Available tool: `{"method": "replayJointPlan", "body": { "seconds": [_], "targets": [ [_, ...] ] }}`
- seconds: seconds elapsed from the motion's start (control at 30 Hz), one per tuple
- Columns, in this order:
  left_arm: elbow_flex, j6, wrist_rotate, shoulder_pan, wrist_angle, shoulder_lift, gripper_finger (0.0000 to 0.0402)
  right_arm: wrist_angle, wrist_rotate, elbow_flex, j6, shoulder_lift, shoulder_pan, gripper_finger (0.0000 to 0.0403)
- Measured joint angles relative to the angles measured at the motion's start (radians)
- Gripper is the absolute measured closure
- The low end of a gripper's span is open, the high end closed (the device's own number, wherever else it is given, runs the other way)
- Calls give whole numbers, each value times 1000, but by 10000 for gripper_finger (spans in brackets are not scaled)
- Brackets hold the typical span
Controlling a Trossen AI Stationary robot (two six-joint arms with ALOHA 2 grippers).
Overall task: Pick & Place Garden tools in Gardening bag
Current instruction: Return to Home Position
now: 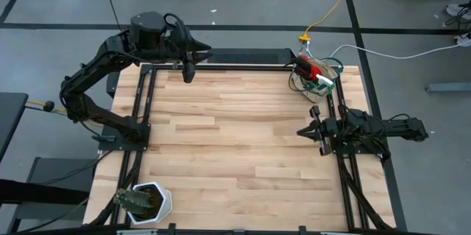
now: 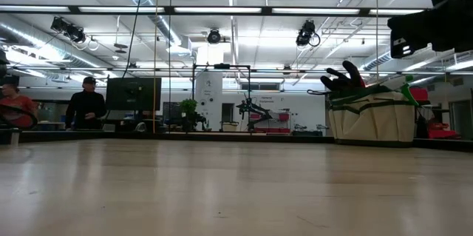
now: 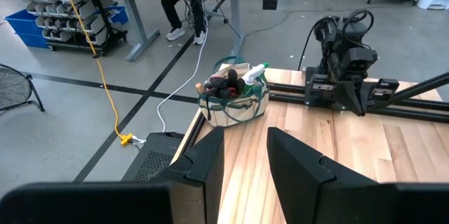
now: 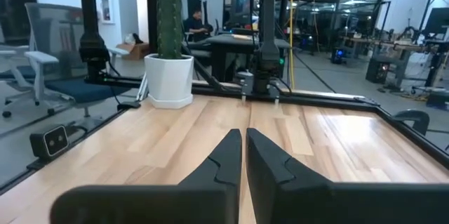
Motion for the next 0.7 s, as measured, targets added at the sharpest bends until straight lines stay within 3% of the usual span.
{"method": "replayJointPlan", "body": {
  "seconds": [0.7],
  "targets": [
    [0, 0, 0, 0, 0, 0, 287, 0, 0, 0, 1, 28, 0, 381]
  ]
}}
